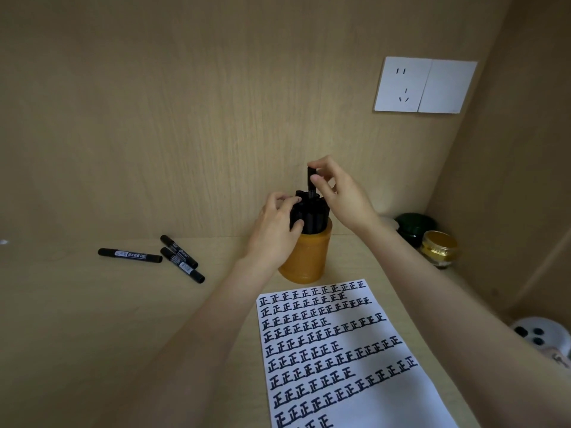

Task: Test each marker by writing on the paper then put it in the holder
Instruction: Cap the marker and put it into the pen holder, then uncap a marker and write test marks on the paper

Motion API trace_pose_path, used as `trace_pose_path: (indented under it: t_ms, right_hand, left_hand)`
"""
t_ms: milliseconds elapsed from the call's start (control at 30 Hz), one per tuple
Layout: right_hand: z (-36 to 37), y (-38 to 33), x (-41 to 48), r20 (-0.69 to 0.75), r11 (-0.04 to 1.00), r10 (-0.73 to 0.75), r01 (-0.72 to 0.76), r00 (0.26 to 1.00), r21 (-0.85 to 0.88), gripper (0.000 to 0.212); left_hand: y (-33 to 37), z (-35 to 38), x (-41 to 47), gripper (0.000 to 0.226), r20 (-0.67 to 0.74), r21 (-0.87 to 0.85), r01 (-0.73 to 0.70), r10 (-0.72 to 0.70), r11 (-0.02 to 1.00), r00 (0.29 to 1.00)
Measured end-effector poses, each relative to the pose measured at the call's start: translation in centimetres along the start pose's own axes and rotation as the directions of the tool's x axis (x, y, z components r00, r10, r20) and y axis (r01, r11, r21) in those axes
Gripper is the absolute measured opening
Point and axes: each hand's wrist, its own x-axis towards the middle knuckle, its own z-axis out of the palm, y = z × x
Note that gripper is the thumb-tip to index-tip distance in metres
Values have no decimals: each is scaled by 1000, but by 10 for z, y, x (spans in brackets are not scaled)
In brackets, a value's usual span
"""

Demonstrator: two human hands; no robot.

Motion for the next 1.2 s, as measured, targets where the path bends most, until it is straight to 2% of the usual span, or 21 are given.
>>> trace_pose_path:
  t_ms: [100,367,567,633,733,833,933,1067,1133,1200]
  right_hand:
    - [2,4,-2,16,1000,-14,14,1000,1,23]
    - [13,10,-25,79,995,102,-101,992,-20,32]
    - [11,8,-23,113,989,138,-130,984,-77,36]
    - [8,5,-22,129,987,159,-160,979,-7,38]
    - [3,-1,-28,95,945,221,-237,971,224,39]
    - [1,-2,-33,20,892,299,-286,954,349,42]
    - [0,-8,-37,-4,893,315,-295,949,339,40]
    - [4,-28,-48,-78,911,302,-264,950,317,29]
    - [10,-42,-61,-146,931,259,-206,955,301,24]
    - [18,-55,-77,-138,943,207,-160,969,292,22]
  left_hand:
    - [-1,1,-1,48,-6,-20,-12,12,1000,1000]
    - [-2,3,-3,52,-7,-37,-22,21,999,1000]
    - [-3,4,-4,53,-17,-52,-27,26,998,1000]
    - [-2,3,-6,51,-19,-69,-25,24,997,1000]
    - [-2,-1,-9,50,-25,-116,11,-14,993,1000]
    - [-8,-8,-14,46,-26,-144,54,-58,988,998]
    - [-26,-19,-24,39,-27,-113,98,-101,989,994]
    - [-66,-40,-45,32,-102,-10,192,-192,981,976]
    - [-87,-50,-58,35,-107,37,260,-255,965,961]
    - [-107,-58,-71,43,-74,86,288,-282,954,957]
